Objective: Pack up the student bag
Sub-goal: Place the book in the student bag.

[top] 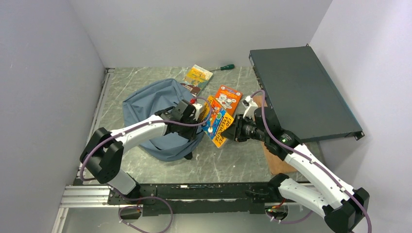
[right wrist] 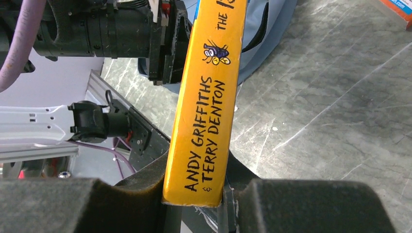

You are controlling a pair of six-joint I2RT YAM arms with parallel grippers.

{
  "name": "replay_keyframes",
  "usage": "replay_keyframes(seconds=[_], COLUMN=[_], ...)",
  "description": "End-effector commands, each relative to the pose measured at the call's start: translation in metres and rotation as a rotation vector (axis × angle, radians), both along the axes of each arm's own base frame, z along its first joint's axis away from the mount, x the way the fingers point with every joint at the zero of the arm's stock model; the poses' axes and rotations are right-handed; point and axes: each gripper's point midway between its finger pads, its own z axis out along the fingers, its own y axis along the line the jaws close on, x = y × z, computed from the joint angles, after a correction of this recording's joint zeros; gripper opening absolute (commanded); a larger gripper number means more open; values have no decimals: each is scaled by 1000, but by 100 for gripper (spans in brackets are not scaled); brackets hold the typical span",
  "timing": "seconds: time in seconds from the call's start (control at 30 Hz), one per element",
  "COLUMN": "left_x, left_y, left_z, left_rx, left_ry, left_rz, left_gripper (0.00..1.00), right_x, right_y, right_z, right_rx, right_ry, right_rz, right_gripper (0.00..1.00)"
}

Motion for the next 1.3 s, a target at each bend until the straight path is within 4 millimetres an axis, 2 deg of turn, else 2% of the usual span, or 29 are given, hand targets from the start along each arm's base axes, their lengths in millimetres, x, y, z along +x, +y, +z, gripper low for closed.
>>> replay_keyframes(seconds=[0.0, 0.07, 0.13, 0.17, 0.33, 0.6, 0.73, 0.9, 1.0, 1.13, 1.27], left_x=[-3, -5, -5, -5, 2, 6, 8, 24, 28, 28, 30], left_y=[-4, -6, -8, -8, -6, -4, 1, 31, 33, 29, 37], left_z=[-2, -2, 2, 6, 34, 76, 89, 99, 112, 130, 125], left_rx=[-33, -56, -79, -88, -162, -220, -213, -123, -169, -279, -311], left_ry=[9, 16, 14, 4, -97, -162, -172, -230, -267, -281, -223], left_rz=[4, 12, 28, 41, 86, 129, 175, 329, 330, 285, 308], left_gripper=[28, 19, 3, 0, 0, 0, 0, 0, 0, 7, 5], right_x=[3, -1, -7, -11, -25, -27, -30, -33, -38, -41, -43], right_y=[6, 9, 14, 16, 28, 14, 11, 2, 6, 10, 14], right_z=[23, 10, -2, -9, -39, -77, -76, -58, -47, -40, -33], right_rx=[90, 108, 135, 150, 192, 70, 34, -71, -106, -137, -126], right_ry=[-67, -12, 44, 78, 178, 215, 197, 124, 72, 29, 3], right_rz=[2, 2, 16, 25, 72, 27, 32, 48, 88, 109, 128], right_gripper=[0, 0, 0, 0, 0, 0, 0, 0, 0, 0, 0])
